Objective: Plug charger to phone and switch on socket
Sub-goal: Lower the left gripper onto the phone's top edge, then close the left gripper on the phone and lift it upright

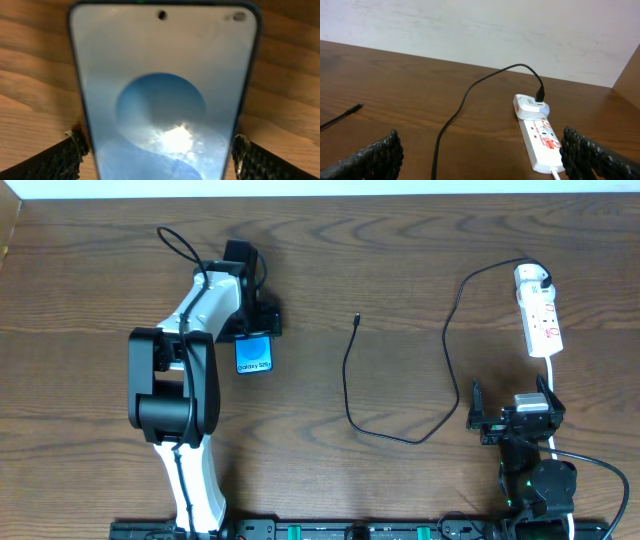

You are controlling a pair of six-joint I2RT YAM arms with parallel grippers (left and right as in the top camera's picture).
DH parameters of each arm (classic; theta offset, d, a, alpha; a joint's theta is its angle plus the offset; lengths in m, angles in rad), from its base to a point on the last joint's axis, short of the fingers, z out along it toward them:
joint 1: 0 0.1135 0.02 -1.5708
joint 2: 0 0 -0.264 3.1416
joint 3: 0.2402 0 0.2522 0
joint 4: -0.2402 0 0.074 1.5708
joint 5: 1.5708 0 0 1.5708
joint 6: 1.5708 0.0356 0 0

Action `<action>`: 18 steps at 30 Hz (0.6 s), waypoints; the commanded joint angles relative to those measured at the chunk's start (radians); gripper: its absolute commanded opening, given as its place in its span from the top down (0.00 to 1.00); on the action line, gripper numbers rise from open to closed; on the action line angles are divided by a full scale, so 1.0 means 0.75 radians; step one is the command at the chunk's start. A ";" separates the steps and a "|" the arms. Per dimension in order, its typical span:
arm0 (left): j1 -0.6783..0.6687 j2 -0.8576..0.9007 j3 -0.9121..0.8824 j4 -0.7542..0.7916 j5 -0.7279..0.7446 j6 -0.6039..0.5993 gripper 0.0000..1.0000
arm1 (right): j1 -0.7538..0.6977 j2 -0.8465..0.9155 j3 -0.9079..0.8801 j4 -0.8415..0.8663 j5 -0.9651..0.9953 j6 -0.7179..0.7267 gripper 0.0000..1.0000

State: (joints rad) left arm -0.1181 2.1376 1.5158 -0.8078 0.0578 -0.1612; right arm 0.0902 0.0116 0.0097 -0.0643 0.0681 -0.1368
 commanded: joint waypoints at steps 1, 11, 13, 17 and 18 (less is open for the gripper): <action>-0.064 0.053 -0.062 -0.021 0.025 -0.035 0.07 | 0.010 -0.009 -0.006 -0.002 0.011 -0.009 0.01; -0.093 0.053 -0.062 -0.022 0.020 -0.058 0.14 | 0.009 -0.009 -0.006 -0.002 0.011 -0.009 0.01; -0.093 0.053 -0.062 -0.022 0.021 -0.059 0.14 | 0.009 -0.009 -0.006 -0.002 0.011 -0.010 0.01; -0.093 0.053 -0.062 -0.022 0.021 -0.058 0.06 | 0.009 -0.009 -0.006 -0.002 0.011 -0.009 0.01; -0.093 0.053 -0.062 -0.022 0.021 -0.058 0.02 | 0.010 -0.009 -0.006 -0.002 0.011 -0.009 0.01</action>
State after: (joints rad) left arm -0.1745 2.1357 1.5131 -0.8131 0.0616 -0.1879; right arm 0.0902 0.0116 0.0097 -0.0639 0.0681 -0.1368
